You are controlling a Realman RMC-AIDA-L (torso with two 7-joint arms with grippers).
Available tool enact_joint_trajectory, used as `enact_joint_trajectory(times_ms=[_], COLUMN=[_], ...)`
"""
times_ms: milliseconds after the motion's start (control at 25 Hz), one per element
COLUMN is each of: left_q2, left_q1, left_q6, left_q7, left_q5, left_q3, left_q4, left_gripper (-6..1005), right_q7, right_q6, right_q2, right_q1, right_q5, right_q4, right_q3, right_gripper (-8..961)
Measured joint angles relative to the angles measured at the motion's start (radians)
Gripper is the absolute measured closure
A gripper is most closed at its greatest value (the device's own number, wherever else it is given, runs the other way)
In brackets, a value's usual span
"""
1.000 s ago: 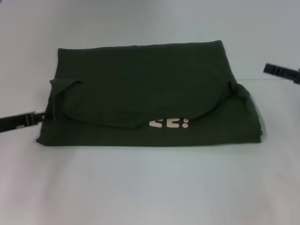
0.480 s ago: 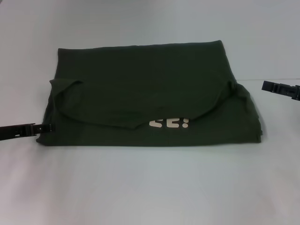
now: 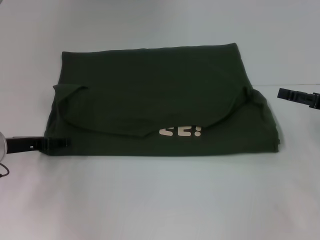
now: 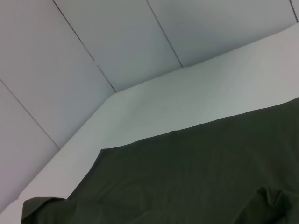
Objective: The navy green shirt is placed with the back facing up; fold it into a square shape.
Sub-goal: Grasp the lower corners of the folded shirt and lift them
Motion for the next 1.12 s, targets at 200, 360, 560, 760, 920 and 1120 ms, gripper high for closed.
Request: enact_joint_trajectory(times_ms=[200, 360, 560, 760, 920, 1120], left_q2=[0.000, -0.002, -0.006, -0.009, -0.012, -0.013], left_q1=[-0.006, -0.005, 0.000, 0.002, 0.004, 0.009], left_q6=[-0.003, -0.008, -0.017, -0.024, -0.042, -0.061], left_q7=[0.002, 0.003, 0.003, 0.003, 0.003, -0.001], left_q5=[0.006, 0.007, 0.008, 0.008, 0.011, 0.020], left_q3=[0.003, 0.020, 0.031, 0.032, 0.032, 0.032], left_q4=[-0.006, -0.007, -0.007, -0.006, -0.006, -0.006], left_gripper=[173, 181, 190, 309, 447, 466], right_q7=[0.000, 0.003, 0.004, 0.004, 0.004, 0.002], right_q6=[-0.001, -0.001, -0.003, -0.005, -0.009, -0.010], right_q2=[0.002, 0.003, 0.004, 0.004, 0.005, 0.004], right_q1=[0.000, 0.000, 0.000, 0.000, 0.000, 0.000], right_q5=[0.000, 0.000, 0.000, 0.000, 0.000, 0.000], right_q4=[0.001, 0.001, 0.001, 0.002, 0.005, 0.011], right_q3=[-0.001, -0.003, -0.003, -0.003, -0.003, -0.003], right_gripper=[70, 69, 69, 70, 70, 70])
